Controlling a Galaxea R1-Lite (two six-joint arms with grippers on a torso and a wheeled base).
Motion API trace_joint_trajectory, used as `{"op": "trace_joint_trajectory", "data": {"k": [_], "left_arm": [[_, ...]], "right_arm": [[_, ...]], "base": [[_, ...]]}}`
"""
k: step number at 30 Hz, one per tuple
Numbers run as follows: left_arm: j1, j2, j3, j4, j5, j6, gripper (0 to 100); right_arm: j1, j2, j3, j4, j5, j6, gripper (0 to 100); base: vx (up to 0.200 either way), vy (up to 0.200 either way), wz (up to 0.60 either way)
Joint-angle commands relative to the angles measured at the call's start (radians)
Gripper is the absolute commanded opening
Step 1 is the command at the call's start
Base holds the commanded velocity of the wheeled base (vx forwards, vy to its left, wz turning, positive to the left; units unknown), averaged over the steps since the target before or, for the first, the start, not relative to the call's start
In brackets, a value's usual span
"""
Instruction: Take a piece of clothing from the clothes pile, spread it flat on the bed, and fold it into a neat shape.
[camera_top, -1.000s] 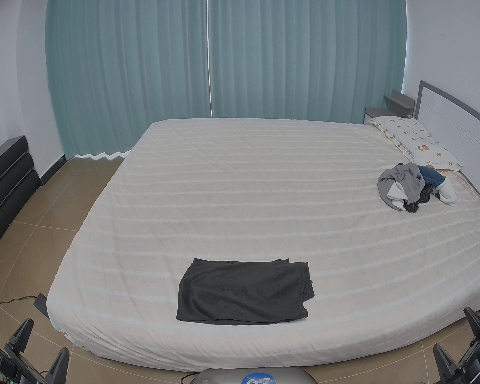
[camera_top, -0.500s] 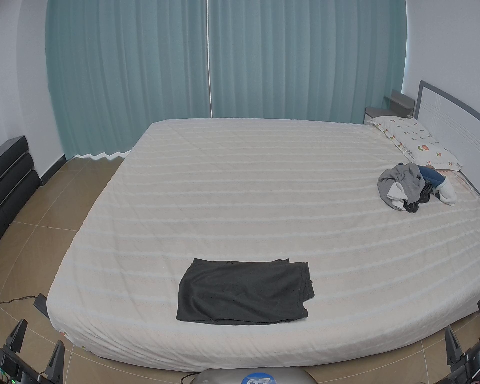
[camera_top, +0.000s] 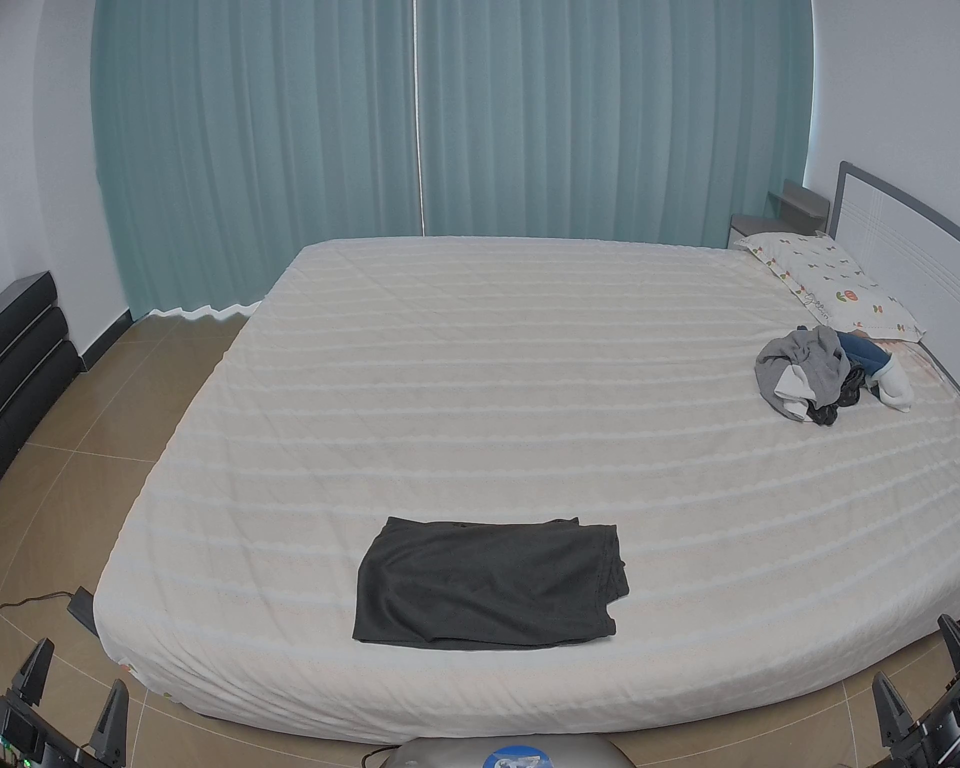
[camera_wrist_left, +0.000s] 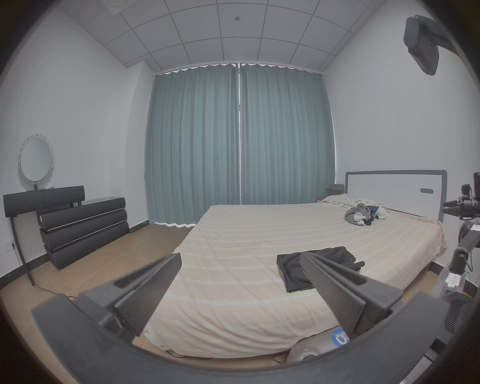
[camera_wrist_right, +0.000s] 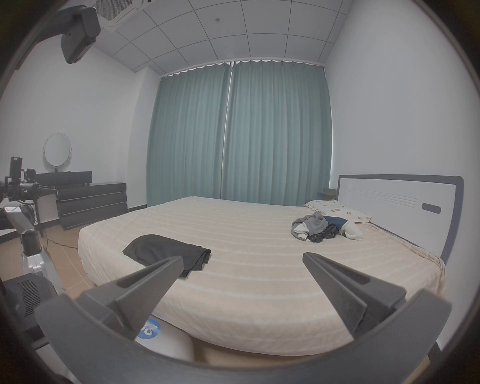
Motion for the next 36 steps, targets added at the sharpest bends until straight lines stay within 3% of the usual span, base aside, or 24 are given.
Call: {"op": "trace_joint_trajectory", "data": {"k": [1, 6, 9, 24, 36], "left_arm": [[0.000, -0.009, 0.018, 0.000, 0.004, 0.000, 100], [-0.001, -0.009, 0.018, -0.002, 0.002, 0.003, 100], [-0.001, -0.007, 0.018, -0.002, -0.001, -0.006, 100], [0.000, -0.007, 0.018, -0.002, -0.001, -0.005, 100], [-0.001, -0.007, 0.018, -0.002, -0.001, -0.003, 100]], "right_arm": [[0.001, -0.014, 0.010, -0.012, -0.008, 0.042, 100], [-0.001, -0.013, 0.033, -0.031, -0.057, 0.024, 100], [0.002, -0.014, 0.033, -0.028, -0.071, 0.094, 100], [0.001, -0.014, 0.033, -0.026, -0.071, 0.073, 100], [0.001, -0.014, 0.033, -0.031, -0.083, 0.108, 100]], "base": [[0.000, 0.000, 0.00], [0.000, 0.000, 0.00], [0.000, 0.000, 0.00], [0.000, 0.000, 0.00], [0.000, 0.000, 0.00]]}}
